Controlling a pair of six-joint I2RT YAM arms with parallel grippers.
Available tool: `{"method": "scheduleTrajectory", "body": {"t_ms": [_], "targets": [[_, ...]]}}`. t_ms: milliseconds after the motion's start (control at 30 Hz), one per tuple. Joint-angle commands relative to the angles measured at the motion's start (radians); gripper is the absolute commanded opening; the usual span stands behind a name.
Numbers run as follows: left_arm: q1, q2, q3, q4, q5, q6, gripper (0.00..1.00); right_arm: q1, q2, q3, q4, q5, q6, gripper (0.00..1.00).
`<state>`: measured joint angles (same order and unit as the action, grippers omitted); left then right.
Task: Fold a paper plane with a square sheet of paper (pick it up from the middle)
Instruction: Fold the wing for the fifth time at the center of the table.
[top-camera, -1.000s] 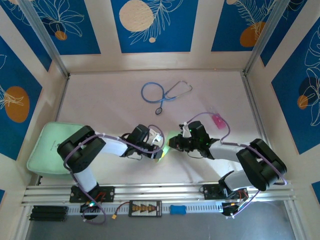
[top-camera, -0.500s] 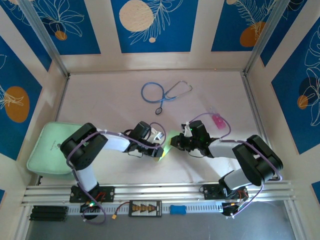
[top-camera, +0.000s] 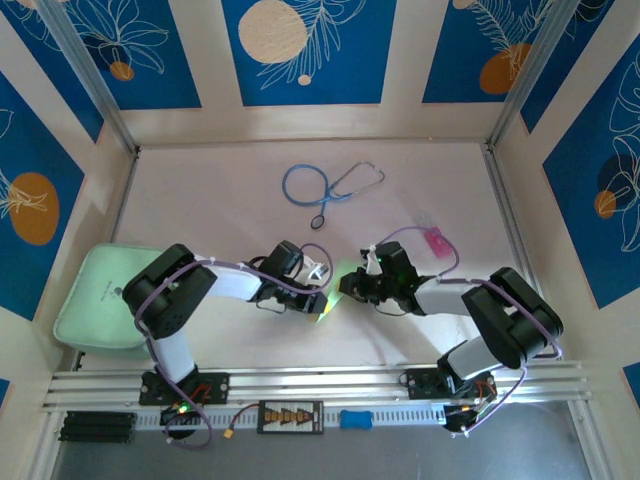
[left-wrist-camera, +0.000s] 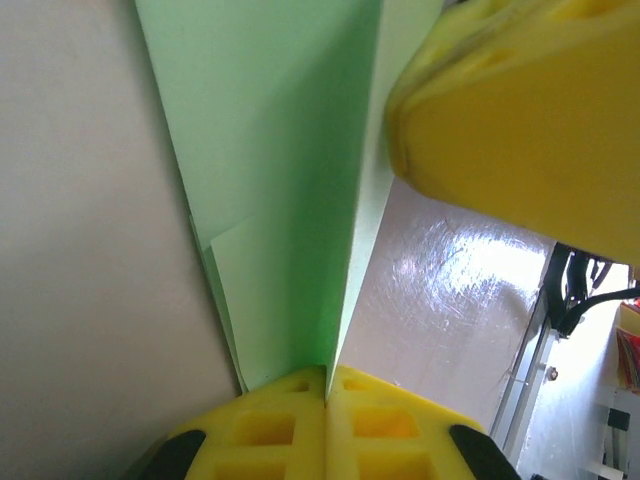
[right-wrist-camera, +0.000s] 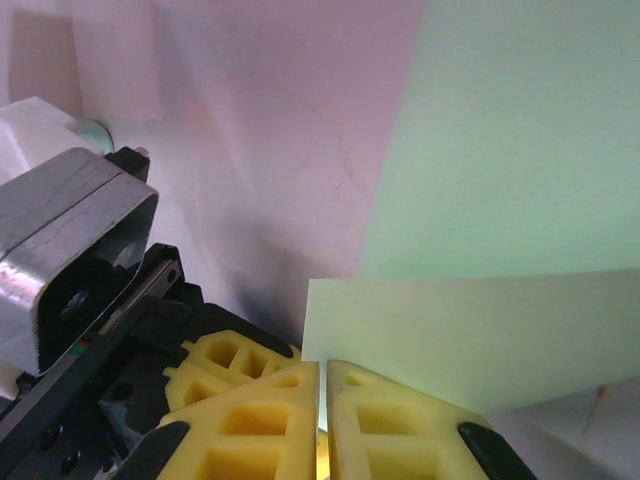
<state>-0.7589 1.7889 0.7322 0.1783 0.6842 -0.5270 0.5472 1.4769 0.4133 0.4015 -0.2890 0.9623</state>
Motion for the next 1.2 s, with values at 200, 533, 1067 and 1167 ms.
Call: {"method": "scheduleTrajectory", "body": {"t_ms": [200, 533, 1067, 1167], "targets": [[0.016, 0.061, -0.053, 0.096, -0.036, -0.063, 0.00, -0.025, -0.003, 0.020, 0.007, -0.014, 0.000, 0.12], [0.035, 0.069, -0.082, 0.167, -0.015, -0.115, 0.00, -0.046, -0.039, 0.020, -0.004, -0.088, -0.030, 0.12], [0.046, 0.078, -0.080, 0.114, -0.039, -0.141, 0.00, -0.059, 0.102, 0.075, 0.052, -0.150, -0.045, 0.12], [0.046, 0.079, -0.077, 0.104, -0.040, -0.143, 0.00, -0.066, 0.112, 0.077, 0.052, -0.153, -0.047, 0.12]]}}
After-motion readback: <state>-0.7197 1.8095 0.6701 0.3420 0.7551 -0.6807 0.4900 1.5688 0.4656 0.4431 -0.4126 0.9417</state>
